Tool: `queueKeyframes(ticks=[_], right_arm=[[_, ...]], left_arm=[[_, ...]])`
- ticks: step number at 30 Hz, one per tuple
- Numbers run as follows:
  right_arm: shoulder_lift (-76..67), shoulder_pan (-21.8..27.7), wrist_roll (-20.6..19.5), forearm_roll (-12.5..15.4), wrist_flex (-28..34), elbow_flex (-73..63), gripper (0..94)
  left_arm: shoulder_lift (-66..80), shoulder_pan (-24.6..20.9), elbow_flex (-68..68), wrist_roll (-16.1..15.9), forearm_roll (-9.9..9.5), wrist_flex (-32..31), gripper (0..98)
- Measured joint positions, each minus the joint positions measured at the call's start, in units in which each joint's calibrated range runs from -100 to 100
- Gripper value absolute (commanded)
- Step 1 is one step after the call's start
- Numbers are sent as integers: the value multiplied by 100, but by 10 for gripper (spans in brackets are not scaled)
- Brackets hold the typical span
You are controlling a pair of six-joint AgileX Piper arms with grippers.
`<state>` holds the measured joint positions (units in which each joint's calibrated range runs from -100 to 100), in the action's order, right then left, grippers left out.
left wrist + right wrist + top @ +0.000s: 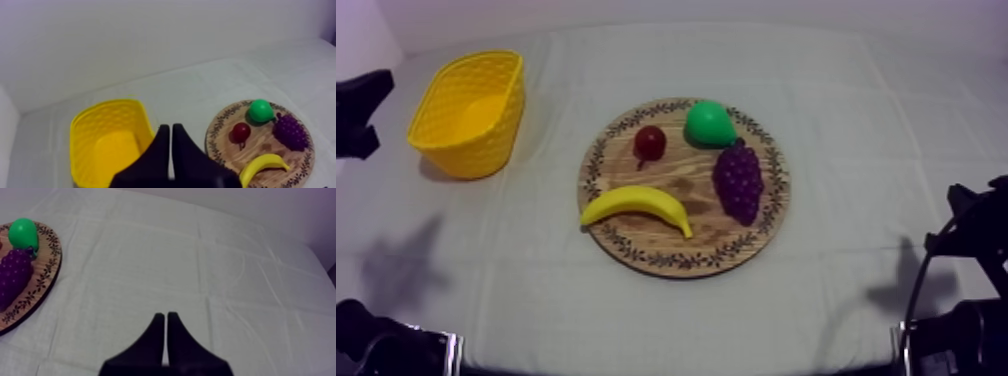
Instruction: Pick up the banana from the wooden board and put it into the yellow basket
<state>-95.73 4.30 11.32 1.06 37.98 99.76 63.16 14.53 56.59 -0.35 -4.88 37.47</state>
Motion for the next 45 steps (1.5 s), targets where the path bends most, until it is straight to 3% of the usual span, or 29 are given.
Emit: queueKeyframes(ticks=[6,11,15,18,25,36,39,43,45], right_arm=[[0,0,17,0,0,0,3],[0,0,17,0,0,0,3],[0,0,17,0,0,0,3],[0,0,17,0,0,0,3],[0,0,17,0,0,0,3],[0,0,17,0,0,0,3],[0,0,17,0,0,0,3],[0,0,17,0,0,0,3],[0,0,17,0,12,0,3]], left_arm=[[-1038,384,-1206,-439,144,445,6],[-1794,865,-1815,-529,-178,559,15],[-2379,1303,-2075,-328,-510,605,20],[-2738,1572,-2112,-276,-645,609,23],[-3404,1988,-1790,-308,-666,450,28],[-3906,2118,-1054,-213,-654,697,68],[-3934,2125,-1028,-200,-649,850,169],[-3953,2101,-938,-281,-601,1003,541],[-3953,2094,-923,-335,-575,1088,621]])
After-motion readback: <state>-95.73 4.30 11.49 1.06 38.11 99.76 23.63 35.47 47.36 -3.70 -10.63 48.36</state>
